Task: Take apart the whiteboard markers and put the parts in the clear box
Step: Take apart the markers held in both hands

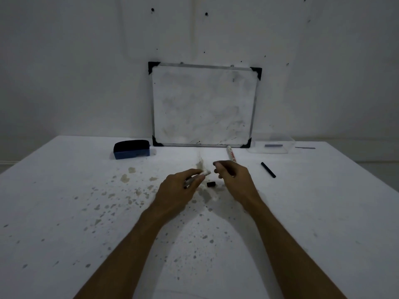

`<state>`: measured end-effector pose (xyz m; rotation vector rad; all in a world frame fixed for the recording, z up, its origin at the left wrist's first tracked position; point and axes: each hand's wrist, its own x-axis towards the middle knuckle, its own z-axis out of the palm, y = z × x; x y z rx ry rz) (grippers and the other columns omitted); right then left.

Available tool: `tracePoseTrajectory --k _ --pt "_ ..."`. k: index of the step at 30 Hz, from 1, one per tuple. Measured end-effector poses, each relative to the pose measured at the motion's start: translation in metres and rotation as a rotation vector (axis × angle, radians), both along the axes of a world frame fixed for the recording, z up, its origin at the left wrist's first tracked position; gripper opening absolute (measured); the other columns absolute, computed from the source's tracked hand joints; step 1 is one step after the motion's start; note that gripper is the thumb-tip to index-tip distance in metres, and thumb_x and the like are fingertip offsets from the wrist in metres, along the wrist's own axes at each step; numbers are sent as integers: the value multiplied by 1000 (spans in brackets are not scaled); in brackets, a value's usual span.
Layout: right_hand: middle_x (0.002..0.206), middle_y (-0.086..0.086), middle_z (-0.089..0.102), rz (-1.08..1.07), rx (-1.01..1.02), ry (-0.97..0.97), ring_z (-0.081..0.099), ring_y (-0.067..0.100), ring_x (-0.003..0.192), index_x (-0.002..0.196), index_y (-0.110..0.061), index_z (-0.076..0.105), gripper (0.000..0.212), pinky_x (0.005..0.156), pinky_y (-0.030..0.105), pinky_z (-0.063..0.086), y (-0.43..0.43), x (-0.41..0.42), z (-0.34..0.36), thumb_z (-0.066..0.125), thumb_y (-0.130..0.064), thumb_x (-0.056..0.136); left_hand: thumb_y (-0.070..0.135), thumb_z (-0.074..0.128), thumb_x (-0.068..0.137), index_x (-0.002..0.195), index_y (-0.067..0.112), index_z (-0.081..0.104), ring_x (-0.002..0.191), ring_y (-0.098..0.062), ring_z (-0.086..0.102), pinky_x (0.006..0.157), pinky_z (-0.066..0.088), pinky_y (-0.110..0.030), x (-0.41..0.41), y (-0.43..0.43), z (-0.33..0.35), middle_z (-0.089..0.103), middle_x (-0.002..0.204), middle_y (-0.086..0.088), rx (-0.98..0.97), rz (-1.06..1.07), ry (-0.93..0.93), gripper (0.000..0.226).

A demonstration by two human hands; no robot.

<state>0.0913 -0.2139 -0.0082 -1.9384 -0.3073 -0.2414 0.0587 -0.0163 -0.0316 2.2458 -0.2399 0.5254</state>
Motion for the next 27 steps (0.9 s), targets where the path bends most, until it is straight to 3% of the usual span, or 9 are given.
tracePoseTrajectory --k 2,5,8,11,15,18,20,23,27 --pt "102 -11 77 129 17 42 74 3 86 122 -28 72 33 75 18 56 0 -3 6 62 -48 98 67 51 94 129 39 62 83 -1 71 74 56 -19 -1 -1 1 75 100 15 14 -20 43 46" --pt "93 -10 79 214 -58 35 75 4 81 116 -26 76 25 70 14 56 3 -5 4 67 -40 97 70 57 90 126 41 53 73 2 71 65 57 -19 -2 -4 3 74 85 18 -24 -45 41 47" --pt "81 -6 80 77 99 85 74 3 71 107 -20 79 20 65 13 53 4 -2 2 70 -33 96 76 62 82 140 36 43 90 -1 67 76 57 -24 -1 -6 5 68 109 15 -87 77 -30 74" --pt "82 3 80 -40 445 241 75 9 73 105 -14 79 20 74 21 60 9 -1 3 74 -30 93 72 69 75 148 26 38 105 -9 62 85 56 -31 2 -13 11 60 127 7 -492 200 24 91" --pt "80 5 79 23 505 314 73 16 76 104 -9 80 21 77 26 61 22 -6 1 76 -26 93 64 66 84 110 31 69 76 -10 71 68 62 -27 3 -24 8 76 87 7 -806 18 178 42" --pt "86 9 80 60 548 397 74 21 83 103 -8 79 27 81 31 62 31 -10 2 68 -33 98 48 61 98 96 28 70 66 -11 67 67 59 -34 0 -30 7 71 70 4 -792 -26 79 22" --pt "97 15 80 24 798 548 75 24 93 103 -4 77 43 87 34 61 31 -8 6 57 -42 102 40 59 102 96 26 68 65 -12 66 69 60 -37 1 -30 13 69 67 4 -796 -17 5 18" --pt "119 24 74 44 1183 740 70 34 112 115 6 72 60 99 39 57 21 -2 11 42 -45 107 38 58 103 98 28 68 64 -4 67 58 57 -23 -4 -38 16 72 70 8 -755 -78 -6 15" --pt "114 22 77 70 1114 840 65 37 123 118 2 74 65 117 47 40 23 -5 5 29 -44 109 41 59 102 112 24 68 80 -6 74 59 55 -21 -15 -60 4 79 95 6 -568 -169 163 21"
